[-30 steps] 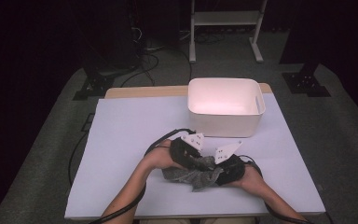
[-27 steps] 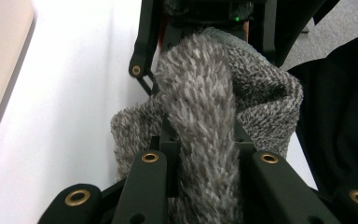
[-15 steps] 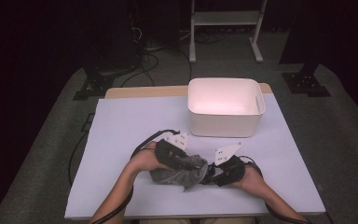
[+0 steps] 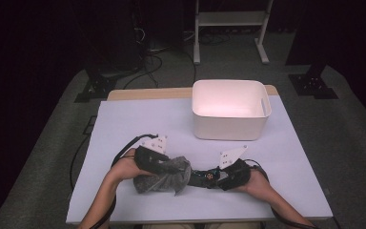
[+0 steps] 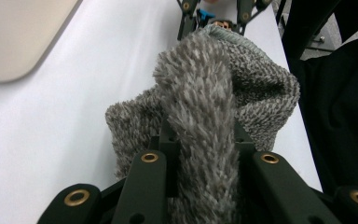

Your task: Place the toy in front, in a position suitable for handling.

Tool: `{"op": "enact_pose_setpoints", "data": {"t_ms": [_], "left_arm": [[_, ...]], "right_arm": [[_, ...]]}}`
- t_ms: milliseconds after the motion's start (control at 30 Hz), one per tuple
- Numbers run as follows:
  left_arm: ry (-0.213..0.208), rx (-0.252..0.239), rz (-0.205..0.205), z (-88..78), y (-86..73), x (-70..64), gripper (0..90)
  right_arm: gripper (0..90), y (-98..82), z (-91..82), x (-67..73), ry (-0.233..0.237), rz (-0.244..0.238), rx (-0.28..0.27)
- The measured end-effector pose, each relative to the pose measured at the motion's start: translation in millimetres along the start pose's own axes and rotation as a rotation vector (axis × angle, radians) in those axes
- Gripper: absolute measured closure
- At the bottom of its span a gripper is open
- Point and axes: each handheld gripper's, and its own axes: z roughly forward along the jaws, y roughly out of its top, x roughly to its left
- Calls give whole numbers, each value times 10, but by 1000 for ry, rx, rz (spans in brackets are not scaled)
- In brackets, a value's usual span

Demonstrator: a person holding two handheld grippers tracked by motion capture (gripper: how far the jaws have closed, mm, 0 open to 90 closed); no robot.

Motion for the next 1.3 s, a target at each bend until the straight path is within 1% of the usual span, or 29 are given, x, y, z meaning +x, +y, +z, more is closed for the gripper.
{"op": "enact_pose_setpoints", "data": {"t_ms": [133,167,200,300,433,467,533,567,600,633,700,767,800,867,900,1000,1033,1167,1300], "left_arm": [[3,-1,-19,-21,-102,5,742],[2,-4,-30,-20,-128,4,743],[2,-4,-30,-20,-128,4,742],[-2,-27,-58,-15,-214,16,740],[-11,-38,-67,-12,-262,37,739],[-18,-52,-77,2,-277,36,739],[-24,-51,-72,11,-276,38,739],[-28,-55,-73,25,-270,33,739],[-40,-54,-63,64,-238,31,739],[-40,-54,-63,64,-238,31,739],[-56,-50,-50,150,-163,22,739],[-65,-43,-36,199,-115,22,739],[-65,-43,-36,199,-115,22,739],[-72,-38,-27,254,-61,21,739],[-72,-38,-27,254,-61,21,738],[-75,-41,-27,271,-46,20,738],[-80,-43,-25,276,-44,17,738],[-82,-43,-24,279,-42,18,738],[-88,-49,-21,287,-42,10,738]], "right_arm": [[569,0,0,-11,4,1,0],[569,1,-1,-12,4,-1,2],[569,3,-2,-11,3,-2,4],[569,7,-4,-11,3,-10,10],[570,18,-12,-6,0,-20,23],[570,18,-15,-4,0,-21,25],[570,20,-21,-3,1,-22,28],[570,14,-43,-15,2,-38,38],[570,9,-63,-17,4,-37,45],[570,9,-63,-17,4,-37,45],[569,-34,-137,-32,4,-40,59],[568,-76,-188,-41,8,-34,62],[568,-96,-211,-48,11,-27,62],[564,-123,-239,-60,17,-13,62],[564,-123,-239,-60,17,-13,62],[553,-129,-256,-71,26,7,71],[543,-118,-249,-84,36,12,76],[508,-72,-210,-70,33,2,90],[487,85,-124,-57,37,-16,118]]}}
